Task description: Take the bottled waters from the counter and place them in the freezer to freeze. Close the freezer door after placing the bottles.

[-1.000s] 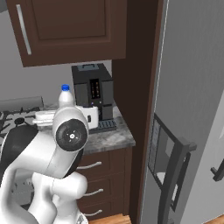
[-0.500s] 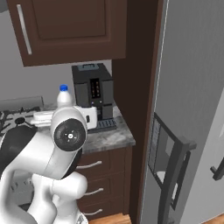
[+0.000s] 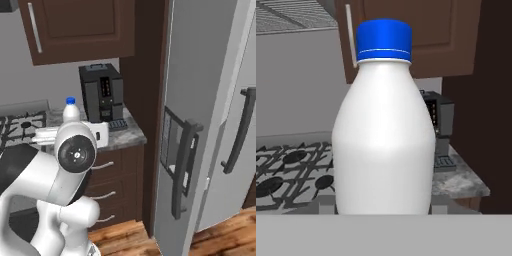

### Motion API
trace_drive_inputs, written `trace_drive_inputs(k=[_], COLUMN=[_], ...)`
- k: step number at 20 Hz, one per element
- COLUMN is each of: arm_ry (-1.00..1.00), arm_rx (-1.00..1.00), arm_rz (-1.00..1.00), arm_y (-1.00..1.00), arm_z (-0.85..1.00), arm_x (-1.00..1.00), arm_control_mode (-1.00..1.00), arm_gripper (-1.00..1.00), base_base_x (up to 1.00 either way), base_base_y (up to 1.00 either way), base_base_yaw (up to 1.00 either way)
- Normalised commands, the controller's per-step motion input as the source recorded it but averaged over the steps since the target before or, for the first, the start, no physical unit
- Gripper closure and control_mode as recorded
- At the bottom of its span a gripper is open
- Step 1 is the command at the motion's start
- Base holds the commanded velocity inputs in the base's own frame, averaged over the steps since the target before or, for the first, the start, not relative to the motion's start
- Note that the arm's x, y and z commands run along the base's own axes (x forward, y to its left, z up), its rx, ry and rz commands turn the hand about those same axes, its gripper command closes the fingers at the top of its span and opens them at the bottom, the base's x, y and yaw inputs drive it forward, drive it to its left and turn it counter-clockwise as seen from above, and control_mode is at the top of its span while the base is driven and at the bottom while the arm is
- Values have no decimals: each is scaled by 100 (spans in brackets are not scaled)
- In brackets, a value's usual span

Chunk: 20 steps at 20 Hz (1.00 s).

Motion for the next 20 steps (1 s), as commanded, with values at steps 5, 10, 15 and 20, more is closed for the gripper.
trace_drive_inputs(k=[5, 10, 15, 20], arm_ry=[0, 0, 0, 0], arm_rx=[0, 0, 0, 0], arm_rz=[0, 0, 0, 0], arm_y=[0, 0, 0, 0], arm_z=[0, 0, 0, 0], arm_x=[0, 0, 0, 0], arm_control_mode=[100, 100, 100, 100], arm_gripper=[100, 100, 100, 100], base_base_x=[-57, -42, -25, 12], base_base_y=[-3, -32, -61, -71], base_base_yaw=[-58, -64, -65, -58])
